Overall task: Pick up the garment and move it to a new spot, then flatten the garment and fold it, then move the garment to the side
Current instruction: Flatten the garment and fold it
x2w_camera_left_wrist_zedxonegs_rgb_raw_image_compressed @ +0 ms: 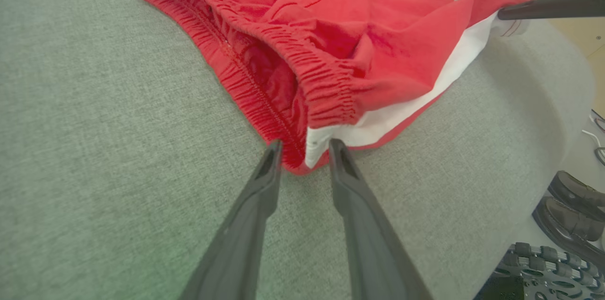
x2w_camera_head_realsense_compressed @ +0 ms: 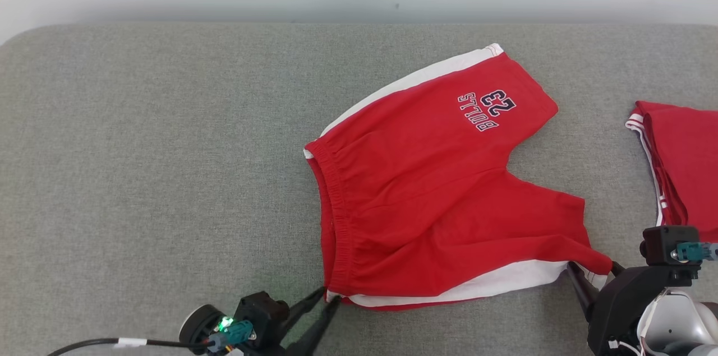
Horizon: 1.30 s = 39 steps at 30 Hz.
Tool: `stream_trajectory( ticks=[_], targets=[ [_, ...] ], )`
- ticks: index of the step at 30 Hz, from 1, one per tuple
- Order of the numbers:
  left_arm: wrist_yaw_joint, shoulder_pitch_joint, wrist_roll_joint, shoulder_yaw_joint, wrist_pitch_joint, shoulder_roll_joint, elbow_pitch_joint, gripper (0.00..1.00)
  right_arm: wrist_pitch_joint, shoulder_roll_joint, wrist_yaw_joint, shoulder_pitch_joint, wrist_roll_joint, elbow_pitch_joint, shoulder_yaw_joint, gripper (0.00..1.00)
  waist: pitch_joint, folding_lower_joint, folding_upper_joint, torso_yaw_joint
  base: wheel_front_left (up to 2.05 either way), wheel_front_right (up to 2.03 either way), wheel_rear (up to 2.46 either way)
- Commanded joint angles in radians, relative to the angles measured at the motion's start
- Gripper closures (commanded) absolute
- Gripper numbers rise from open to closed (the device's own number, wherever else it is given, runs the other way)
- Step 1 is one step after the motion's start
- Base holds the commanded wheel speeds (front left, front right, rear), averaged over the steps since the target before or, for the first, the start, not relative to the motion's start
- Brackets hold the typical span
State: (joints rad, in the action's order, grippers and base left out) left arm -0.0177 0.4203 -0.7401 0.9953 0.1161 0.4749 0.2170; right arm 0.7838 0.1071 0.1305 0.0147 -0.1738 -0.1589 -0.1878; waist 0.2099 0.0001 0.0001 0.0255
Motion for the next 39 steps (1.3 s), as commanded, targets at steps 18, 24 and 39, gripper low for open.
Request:
stream_trajectory(
  ticks=[18, 24, 39],
  targets=[
    [-0.006, -0.014, -0.035, -0.002, 0.004, 0.016, -0.011, 1.0, -0.015, -0.046, 0.001, -0.138, 0.091, -0.151, 0.009, 0.0, 0.022, -0.0001, -0.0001, 0.003, 0.0, 0.0, 0.0],
    [-0.003, 0.006, -0.027, 0.002, -0.004, 0.01, -0.017, 1.0, -0.055, -0.053, 0.001, -0.115, 0.124, -0.083, 0.01, 0.15, 0.024, -0.0001, -0.0001, -0.003, 0.0, 0.0, 0.0],
    [-0.014, -0.01, -0.038, 0.005, -0.004, 0.02, -0.033, 1.0, -0.091, -0.058, 0.001, -0.086, 0.142, 0.0, 0.017, 0.57, 0.017, -0.0001, -0.0001, -0.005, 0.0, 0.0, 0.0]
  ],
)
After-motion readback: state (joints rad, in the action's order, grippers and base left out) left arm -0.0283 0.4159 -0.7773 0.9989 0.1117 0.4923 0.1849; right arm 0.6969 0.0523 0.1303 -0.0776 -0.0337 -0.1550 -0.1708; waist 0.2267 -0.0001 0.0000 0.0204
